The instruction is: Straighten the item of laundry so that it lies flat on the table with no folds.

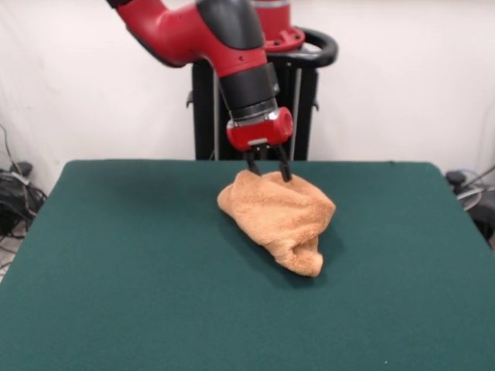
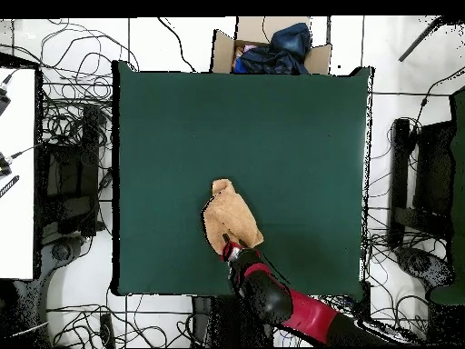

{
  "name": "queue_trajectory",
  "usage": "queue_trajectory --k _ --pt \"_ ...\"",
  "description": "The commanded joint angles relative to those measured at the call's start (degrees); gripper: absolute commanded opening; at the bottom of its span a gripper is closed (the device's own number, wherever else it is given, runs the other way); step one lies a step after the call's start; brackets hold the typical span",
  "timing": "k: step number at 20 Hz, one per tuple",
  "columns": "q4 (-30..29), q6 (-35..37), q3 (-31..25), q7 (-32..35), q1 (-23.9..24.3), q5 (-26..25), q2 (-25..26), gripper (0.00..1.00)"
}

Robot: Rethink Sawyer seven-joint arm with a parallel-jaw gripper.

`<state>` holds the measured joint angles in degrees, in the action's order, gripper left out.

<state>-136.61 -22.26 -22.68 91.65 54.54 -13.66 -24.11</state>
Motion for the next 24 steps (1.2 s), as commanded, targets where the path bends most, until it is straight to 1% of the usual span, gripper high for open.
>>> queue_trajectory --k 1,4,10,15,18,21,24 --pt "3.7 -4.1 2.8 16.2 -2.9 5.5 -1.9 1.0" --pt "3.7 -4.7 3.5 15.7 -3.7 5.5 -3.0 1.0" --pt "3.8 -3.8 4.5 15.9 -4.4 5.9 -3.7 1.0" --pt "3.3 -5.3 3.9 17.7 -4.0 6.5 -3.3 1.0" --pt "2.9 -4.9 2.2 19.1 -2.4 6.8 -2.0 1.0" --pt "1.6 -2.2 -0.3 21.5 0.3 8.4 1.0 1.0" --pt "2.1 -3.5 -0.8 21.9 1.0 7.9 2.9 1.0"
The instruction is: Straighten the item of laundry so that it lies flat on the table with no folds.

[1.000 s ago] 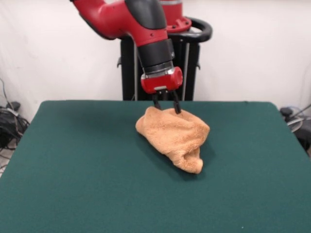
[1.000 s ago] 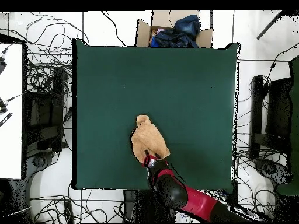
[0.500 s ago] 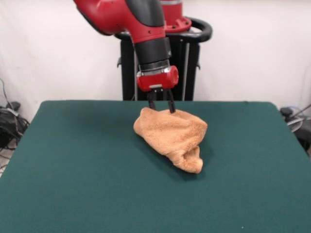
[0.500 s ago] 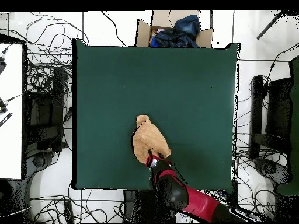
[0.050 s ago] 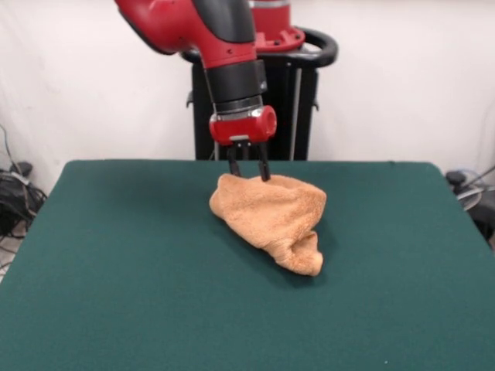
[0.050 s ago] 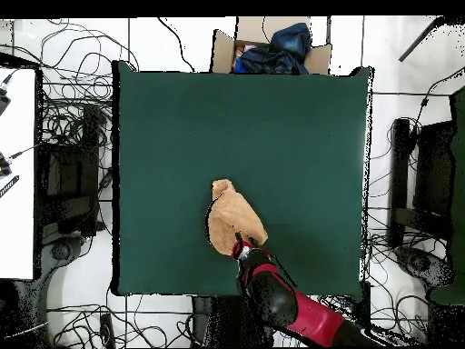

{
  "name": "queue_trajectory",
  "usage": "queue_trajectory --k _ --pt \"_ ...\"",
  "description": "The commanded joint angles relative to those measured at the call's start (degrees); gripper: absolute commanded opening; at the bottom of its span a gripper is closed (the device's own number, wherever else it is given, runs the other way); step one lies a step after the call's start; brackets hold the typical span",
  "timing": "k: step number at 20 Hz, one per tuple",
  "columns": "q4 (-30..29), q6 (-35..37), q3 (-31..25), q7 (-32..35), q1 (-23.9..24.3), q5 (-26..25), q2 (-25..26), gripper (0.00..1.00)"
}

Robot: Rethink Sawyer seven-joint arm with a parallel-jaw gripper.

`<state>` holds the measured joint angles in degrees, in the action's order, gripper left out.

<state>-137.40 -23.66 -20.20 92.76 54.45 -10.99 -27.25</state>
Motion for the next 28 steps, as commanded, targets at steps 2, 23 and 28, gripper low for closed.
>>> queue_trajectory --k 2,23,28 --pt "2.4 -2.5 -3.3 21.6 1.2 5.7 6.3 1.0" --pt "-1.0 -7.9 -2.2 29.4 2.8 2.7 5.6 1.0" --pt "0.7 -9.5 -4.0 29.1 3.5 0.9 6.6 1.0"
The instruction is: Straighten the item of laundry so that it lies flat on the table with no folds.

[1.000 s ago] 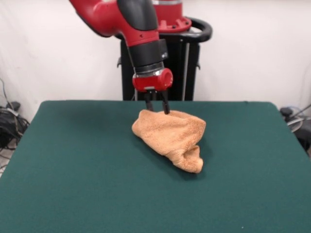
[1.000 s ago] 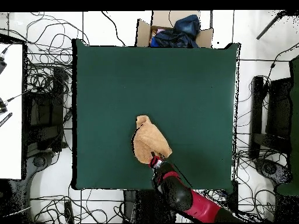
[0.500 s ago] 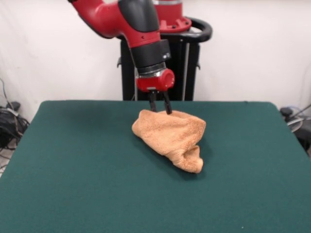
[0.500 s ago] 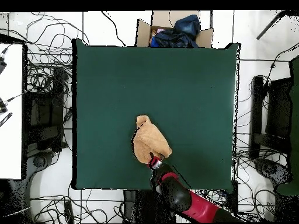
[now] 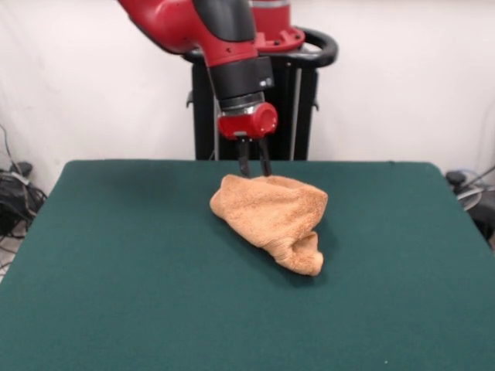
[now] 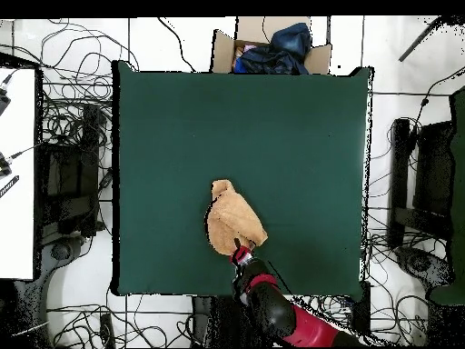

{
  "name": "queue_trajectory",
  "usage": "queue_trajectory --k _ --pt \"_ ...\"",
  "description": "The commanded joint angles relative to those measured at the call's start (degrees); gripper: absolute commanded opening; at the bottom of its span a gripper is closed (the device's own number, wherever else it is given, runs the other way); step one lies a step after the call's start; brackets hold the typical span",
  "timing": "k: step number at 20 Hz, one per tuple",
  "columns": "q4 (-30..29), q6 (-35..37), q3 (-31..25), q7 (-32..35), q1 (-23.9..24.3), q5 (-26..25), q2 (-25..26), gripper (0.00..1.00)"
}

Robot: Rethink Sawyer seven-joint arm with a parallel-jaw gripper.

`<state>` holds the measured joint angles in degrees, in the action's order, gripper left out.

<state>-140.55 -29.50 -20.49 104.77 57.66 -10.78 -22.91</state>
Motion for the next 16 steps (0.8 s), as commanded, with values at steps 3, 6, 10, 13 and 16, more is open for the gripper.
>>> queue_trajectory --k 3,6,10,13,16 --pt "3.5 -4.3 -4.4 17.4 0.8 0.6 2.0 1.0" --pt "3.3 -5.3 -5.1 17.3 1.1 0.2 1.3 1.0" --pt "4.3 -7.0 -4.3 16.4 0.7 -1.0 1.9 1.0" --pt "5.0 -6.7 -3.7 15.7 -0.3 -0.7 1.3 1.0" --pt "6.3 -4.7 -3.5 14.6 -1.0 0.3 1.2 1.0"
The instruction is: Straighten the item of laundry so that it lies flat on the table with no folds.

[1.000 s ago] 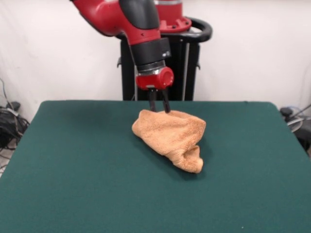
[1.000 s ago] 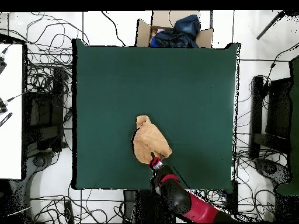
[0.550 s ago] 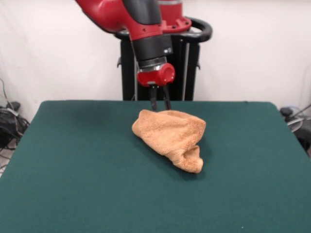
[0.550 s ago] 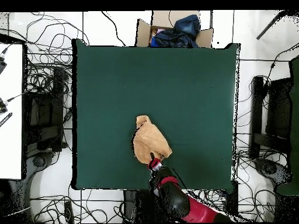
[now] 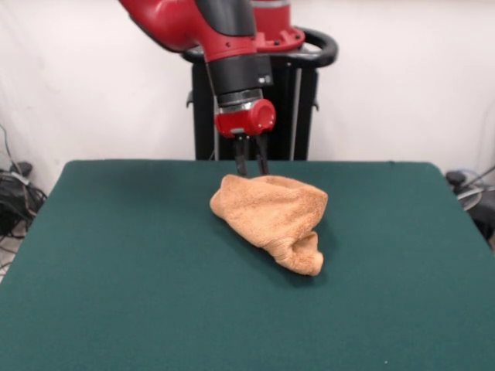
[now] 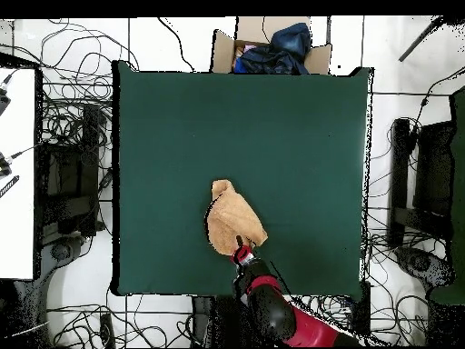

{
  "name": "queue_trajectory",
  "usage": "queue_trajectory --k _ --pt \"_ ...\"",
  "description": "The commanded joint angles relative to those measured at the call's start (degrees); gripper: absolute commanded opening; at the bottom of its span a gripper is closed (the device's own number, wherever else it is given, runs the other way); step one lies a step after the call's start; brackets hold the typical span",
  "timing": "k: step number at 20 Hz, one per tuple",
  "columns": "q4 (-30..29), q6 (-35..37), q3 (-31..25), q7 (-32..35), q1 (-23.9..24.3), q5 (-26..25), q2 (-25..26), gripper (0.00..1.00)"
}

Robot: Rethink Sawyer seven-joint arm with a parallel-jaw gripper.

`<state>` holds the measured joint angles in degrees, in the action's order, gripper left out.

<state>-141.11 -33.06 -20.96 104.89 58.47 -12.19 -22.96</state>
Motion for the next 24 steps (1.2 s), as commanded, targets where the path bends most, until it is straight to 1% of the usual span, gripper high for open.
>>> queue_trajectory --k 1,2,3,5,10,12,13,15,17,19,22,24 --pt "6.9 -0.3 -2.8 14.1 -2.4 2.4 0.5 1.0" --pt "6.8 0.1 -2.6 13.9 -2.9 2.9 -0.1 1.0" --pt "6.2 1.0 -2.1 13.8 -4.1 4.5 -1.5 1.0" --pt "5.8 1.0 -1.8 14.1 -4.9 5.1 -2.3 1.0" --pt "6.1 0.8 -1.4 15.4 -4.2 4.7 -0.2 1.0" --pt "7.5 3.0 -1.2 12.7 -4.8 3.5 -0.3 1.0" --pt "8.7 4.9 -1.5 9.9 -5.3 1.9 -1.2 1.0" --pt "9.1 7.7 -2.2 8.4 -5.6 1.9 -2.2 1.0" --pt "8.3 6.4 -2.3 10.6 -6.1 3.8 -3.1 1.0" --pt "7.7 5.3 -2.6 13.0 -5.9 5.2 -2.8 1.0" --pt "8.7 5.3 -3.3 13.9 -5.4 5.0 -1.5 1.0" --pt "8.6 5.8 -3.2 13.9 -6.0 5.6 -2.1 1.0"
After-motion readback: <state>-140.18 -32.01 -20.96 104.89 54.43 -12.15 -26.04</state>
